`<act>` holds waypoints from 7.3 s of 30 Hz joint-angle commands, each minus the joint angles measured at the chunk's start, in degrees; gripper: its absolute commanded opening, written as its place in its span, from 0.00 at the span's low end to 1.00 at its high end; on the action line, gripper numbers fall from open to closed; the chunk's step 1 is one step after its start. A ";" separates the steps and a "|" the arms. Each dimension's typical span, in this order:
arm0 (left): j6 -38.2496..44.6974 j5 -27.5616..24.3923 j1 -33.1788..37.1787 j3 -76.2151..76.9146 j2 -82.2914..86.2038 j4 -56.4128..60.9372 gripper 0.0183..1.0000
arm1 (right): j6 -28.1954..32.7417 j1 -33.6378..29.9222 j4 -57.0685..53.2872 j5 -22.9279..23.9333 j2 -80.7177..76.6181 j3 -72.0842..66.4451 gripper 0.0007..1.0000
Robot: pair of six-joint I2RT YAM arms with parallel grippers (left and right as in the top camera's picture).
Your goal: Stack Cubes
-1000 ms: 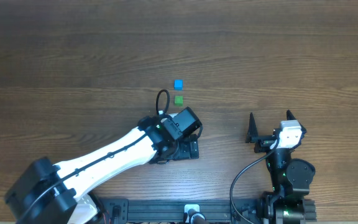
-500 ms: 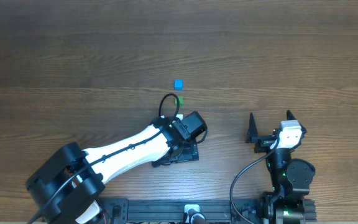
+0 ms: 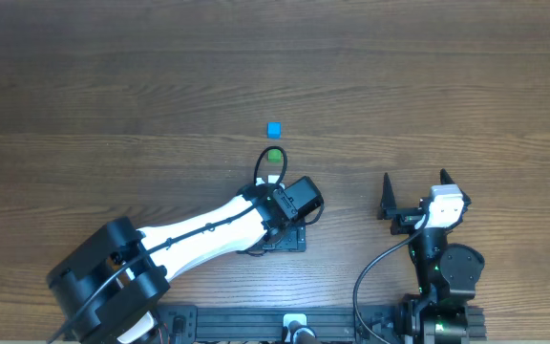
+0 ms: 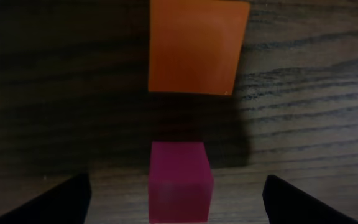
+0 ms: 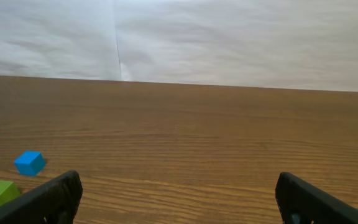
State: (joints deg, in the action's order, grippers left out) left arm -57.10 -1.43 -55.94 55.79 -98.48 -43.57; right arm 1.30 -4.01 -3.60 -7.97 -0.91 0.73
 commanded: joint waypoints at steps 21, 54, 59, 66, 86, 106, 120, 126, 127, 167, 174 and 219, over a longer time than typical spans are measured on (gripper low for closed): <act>2.64 1.31 -0.57 0.74 -1.62 -0.15 0.26 | -0.39 0.31 -0.04 0.33 0.63 -0.44 0.99; 9.07 4.28 13.38 25.70 -8.31 -14.01 0.08 | -0.39 0.31 -0.04 0.31 0.63 -0.44 0.99; 9.35 4.31 13.46 25.70 -10.23 -13.70 0.08 | -0.39 0.31 -0.04 0.31 0.63 -0.44 0.99; 9.35 4.28 13.42 25.70 -12.00 -13.44 0.08 | -0.39 0.31 -0.04 0.33 0.63 -0.44 0.99; 9.40 3.85 13.31 25.70 -14.27 -12.37 0.08 | -0.39 0.31 -0.04 0.31 0.63 -0.44 0.99; 11.19 3.17 13.31 25.70 -14.80 -11.32 0.08 | -0.39 0.31 -0.04 0.31 0.63 -0.44 0.99; 11.72 2.78 13.31 25.68 -16.00 -11.28 0.09 | -0.39 0.31 -0.04 0.33 0.63 -0.44 0.99; 11.72 2.78 13.31 25.68 -16.00 -11.28 0.19 | -0.39 0.31 -0.04 0.31 0.63 -0.44 0.99; 11.72 2.75 13.31 25.68 -16.00 -11.28 0.29 | -0.39 0.31 -0.04 0.33 0.63 -0.44 0.99; 4.15 1.75 7.39 14.25 -8.02 -10.14 0.85 | -0.39 0.31 -0.04 0.31 0.63 -0.44 0.99; 4.22 1.73 7.72 12.57 -8.59 -7.85 0.81 | -0.39 0.31 -0.04 0.33 0.63 -0.44 0.99; 4.11 2.19 7.69 18.08 -9.05 -12.41 0.10 | -0.39 0.31 -0.04 0.33 0.63 -0.44 0.99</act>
State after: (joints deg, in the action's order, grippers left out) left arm -52.56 -0.58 -48.45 69.80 -108.79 -54.15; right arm 1.28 -4.01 -3.60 -7.94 -0.91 0.73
